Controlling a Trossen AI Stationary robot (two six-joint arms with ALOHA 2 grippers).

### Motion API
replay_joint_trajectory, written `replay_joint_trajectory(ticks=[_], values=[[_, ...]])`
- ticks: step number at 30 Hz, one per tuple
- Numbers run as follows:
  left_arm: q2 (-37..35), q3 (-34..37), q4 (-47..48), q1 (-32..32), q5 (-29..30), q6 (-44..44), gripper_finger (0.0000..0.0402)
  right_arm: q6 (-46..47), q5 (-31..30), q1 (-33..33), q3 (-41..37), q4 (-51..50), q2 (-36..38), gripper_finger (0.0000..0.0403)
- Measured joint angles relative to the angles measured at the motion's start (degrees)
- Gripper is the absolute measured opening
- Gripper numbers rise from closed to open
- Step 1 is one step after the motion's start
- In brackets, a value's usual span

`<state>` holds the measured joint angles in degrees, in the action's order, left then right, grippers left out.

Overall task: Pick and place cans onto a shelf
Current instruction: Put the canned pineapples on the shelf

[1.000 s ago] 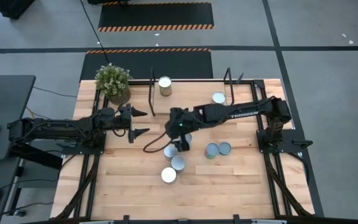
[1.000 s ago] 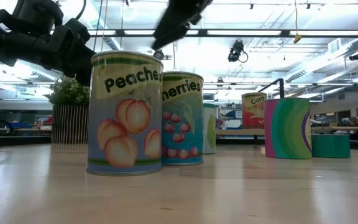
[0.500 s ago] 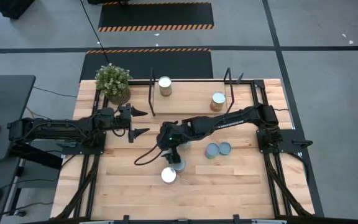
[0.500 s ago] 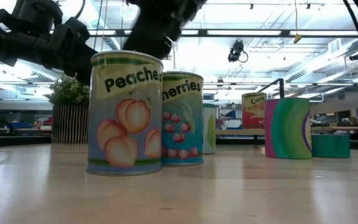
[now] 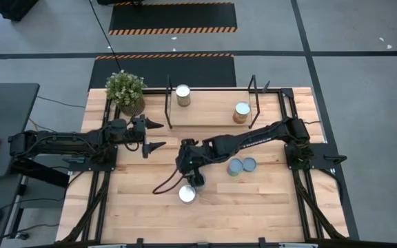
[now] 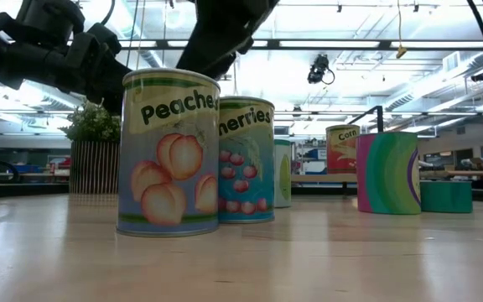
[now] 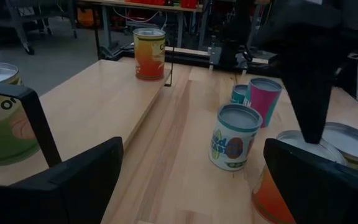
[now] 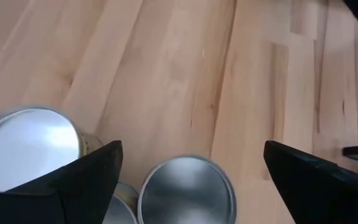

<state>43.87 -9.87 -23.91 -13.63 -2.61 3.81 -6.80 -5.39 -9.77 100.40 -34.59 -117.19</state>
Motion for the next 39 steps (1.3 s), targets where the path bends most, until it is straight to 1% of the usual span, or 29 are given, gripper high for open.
replay_joint_trajectory(ticks=[5, 7, 16, 20, 24, 32, 37, 39], values=[[0.0, 0.0, 0.0, 0.0, 0.0, 0.0, 0.0396, -1.4, -0.1, 0.2, -0.2, -0.3, -1.3, 0.0400], [0.0, 0.0, 0.1, 0.0, 0.0, 0.0, 0.0396, -1.8, -0.1, 0.2, -0.2, 1.2, -2.3, 0.0400], [0.0, 0.0, 0.2, 0.0, 0.0, 0.0, 0.0396, -2.5, -1.3, 0.4, -0.7, 1.3, -2.8, 0.0400], [0.0, 0.0, 0.2, 0.0, 0.0, 0.0, 0.0396, -0.9, -1.4, 0.6, -0.8, -1.0, -2.8, 0.0400], [0.0, 0.0, 0.2, 0.1, 0.0, 0.0, 0.0396, -0.7, -2.5, 0.7, -1.7, -1.1, -2.8, 0.0400], [0.0, 0.0, -0.3, 0.1, 0.0, 0.0, 0.0396, -0.3, -2.4, 1.5, -1.7, -2.7, -2.7, 0.0400], [0.0, 0.0, -0.3, 0.1, 0.0, 0.0, 0.0396, 0.6, -2.1, 2.6, -1.7, -6.1, -2.7, 0.0400], [0.0, 0.0, -0.5, 0.1, 0.0, 0.0, 0.0396, 1.0, -0.7, 3.3, -1.8, -7.7, -2.9, 0.0400]])
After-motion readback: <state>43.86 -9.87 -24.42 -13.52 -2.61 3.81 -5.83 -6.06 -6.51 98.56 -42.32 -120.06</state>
